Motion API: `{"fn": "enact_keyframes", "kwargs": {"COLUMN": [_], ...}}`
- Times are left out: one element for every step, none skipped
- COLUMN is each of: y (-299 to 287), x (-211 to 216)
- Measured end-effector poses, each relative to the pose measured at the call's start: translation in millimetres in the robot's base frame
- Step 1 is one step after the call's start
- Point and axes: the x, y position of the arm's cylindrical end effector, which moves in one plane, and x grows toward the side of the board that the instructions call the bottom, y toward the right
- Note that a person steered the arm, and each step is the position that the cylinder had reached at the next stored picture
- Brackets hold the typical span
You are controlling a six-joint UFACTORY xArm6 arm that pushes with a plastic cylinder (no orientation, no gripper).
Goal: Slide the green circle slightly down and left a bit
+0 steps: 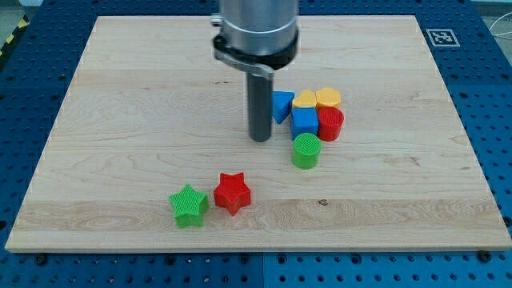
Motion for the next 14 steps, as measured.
{"fn": "enact_keyframes", "kwargs": {"y": [37.5,63.9,65.3,65.3,73.7,105.4,122.2,116.4,97.2,86.8,77.2,67.0,61.8,61.4], "x": [0.3,18.7,45.5,39.1,24.3,29.1,51.9,59.4,59.4,66.1,74.8,77.7,77.9,78.5]}}
